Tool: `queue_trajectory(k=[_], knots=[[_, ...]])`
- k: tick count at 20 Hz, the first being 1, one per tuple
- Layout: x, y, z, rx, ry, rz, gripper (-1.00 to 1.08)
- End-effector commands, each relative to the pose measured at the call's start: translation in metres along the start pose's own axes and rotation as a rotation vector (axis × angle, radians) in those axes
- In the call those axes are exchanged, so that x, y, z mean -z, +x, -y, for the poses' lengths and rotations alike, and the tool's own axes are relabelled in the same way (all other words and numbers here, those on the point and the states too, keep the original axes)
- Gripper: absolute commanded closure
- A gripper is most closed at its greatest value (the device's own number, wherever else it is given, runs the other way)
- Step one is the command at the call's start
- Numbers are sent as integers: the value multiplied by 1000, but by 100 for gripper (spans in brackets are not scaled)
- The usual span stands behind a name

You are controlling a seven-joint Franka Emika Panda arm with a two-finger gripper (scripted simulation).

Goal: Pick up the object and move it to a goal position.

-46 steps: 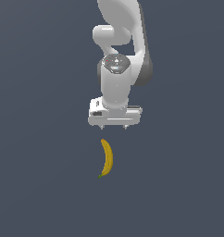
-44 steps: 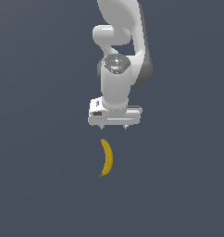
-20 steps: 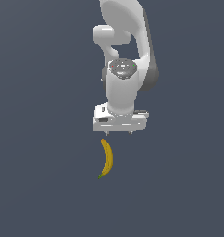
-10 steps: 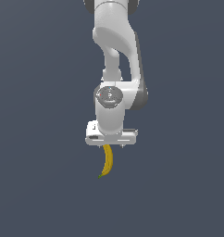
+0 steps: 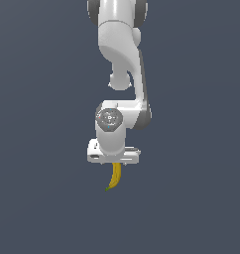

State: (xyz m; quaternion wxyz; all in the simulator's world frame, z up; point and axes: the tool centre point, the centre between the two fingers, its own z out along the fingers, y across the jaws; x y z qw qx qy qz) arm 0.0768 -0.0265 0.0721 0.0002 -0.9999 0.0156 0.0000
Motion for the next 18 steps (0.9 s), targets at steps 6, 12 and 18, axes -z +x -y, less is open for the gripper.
queue_trajectory(k=[6,12,18], knots=[[-6,1,-1,-2,0,1,-92],[-33,0,-1,-2,0,1,-92],[-53,1,-2,-2,0,0,-92]])
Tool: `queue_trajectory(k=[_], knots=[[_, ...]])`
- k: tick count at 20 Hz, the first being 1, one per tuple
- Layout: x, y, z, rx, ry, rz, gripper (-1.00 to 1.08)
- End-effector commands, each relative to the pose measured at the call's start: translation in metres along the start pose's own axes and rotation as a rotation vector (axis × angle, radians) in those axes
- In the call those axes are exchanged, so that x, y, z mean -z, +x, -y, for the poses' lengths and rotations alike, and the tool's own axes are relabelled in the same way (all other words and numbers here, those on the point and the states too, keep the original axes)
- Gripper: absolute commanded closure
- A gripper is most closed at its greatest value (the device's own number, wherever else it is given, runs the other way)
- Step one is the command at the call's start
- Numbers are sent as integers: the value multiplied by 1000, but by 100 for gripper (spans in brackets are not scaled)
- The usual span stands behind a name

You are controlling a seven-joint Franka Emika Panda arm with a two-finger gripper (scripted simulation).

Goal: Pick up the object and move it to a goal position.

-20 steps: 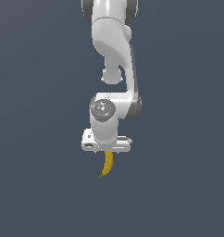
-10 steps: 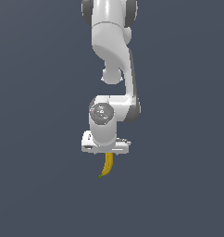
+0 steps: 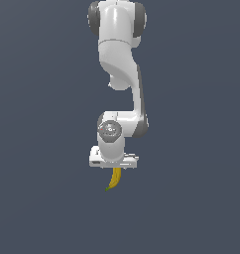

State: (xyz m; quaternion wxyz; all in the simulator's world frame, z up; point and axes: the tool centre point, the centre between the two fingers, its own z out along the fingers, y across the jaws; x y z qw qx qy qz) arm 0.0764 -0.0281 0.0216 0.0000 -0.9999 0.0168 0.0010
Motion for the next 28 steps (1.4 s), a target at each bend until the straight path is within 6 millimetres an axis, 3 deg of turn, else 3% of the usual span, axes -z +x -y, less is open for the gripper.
queue_trajectory(k=[1,3,4,18,23,28], knots=[[-3,1,0,0,0,-2,-92],[-3,2,0,0,0,-2,-92],[-3,2,0,0,0,-2,108],[1,1,5,1,0,-1,108],[19,-3,25,1,0,-1,108],[54,-9,62,1,0,-1,108]])
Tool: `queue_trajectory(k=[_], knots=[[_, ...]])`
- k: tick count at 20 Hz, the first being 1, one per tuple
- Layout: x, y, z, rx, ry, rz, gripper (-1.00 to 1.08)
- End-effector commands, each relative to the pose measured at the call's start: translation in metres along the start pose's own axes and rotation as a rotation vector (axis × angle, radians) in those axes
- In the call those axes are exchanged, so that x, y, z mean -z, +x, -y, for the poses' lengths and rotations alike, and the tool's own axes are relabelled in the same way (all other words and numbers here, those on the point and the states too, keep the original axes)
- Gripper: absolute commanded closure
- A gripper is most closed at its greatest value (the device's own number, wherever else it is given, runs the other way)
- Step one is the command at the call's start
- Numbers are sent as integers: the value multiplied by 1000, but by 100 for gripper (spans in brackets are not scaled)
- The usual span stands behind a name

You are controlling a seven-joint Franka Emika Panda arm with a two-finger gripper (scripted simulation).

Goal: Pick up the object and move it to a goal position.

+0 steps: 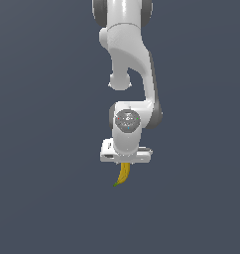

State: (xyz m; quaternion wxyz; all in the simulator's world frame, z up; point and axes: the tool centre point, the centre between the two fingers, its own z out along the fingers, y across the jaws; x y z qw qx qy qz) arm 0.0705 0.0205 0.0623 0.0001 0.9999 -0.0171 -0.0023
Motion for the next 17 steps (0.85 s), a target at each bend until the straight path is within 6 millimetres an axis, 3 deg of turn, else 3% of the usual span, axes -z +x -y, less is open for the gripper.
queue_trajectory(k=[1,10,17], knots=[[22,-2,22,1,0,-4,108],[87,-11,90,1,0,-4,108],[103,-12,107,0,0,-5,108]])
